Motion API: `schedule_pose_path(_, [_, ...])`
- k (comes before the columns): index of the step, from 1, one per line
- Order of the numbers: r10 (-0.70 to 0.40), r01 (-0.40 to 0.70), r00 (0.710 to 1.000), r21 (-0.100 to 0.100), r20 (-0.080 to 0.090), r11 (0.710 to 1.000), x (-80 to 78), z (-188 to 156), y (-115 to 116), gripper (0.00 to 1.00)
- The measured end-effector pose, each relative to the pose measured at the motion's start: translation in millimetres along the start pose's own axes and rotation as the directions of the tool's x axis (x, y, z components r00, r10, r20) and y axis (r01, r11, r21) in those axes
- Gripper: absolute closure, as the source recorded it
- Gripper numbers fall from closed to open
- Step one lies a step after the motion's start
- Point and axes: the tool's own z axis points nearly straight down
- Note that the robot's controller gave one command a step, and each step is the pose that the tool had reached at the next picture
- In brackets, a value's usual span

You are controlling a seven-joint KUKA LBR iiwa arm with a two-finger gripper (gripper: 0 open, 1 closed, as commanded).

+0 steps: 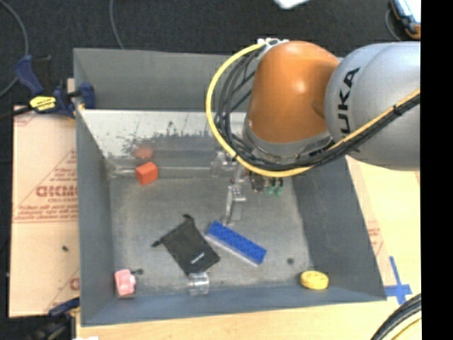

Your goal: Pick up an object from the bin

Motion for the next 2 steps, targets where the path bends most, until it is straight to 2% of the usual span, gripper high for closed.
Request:
schedule_pose_path(1, [0.0,0.0,1.0,0.0,0.0,1.0,0.0,0.0,0.0,0.0])
schedule_pose_path(2, [-0.318,0.318,0.948,0.001,0.007,0.948,-34.9,35.0,13.5,0.0])
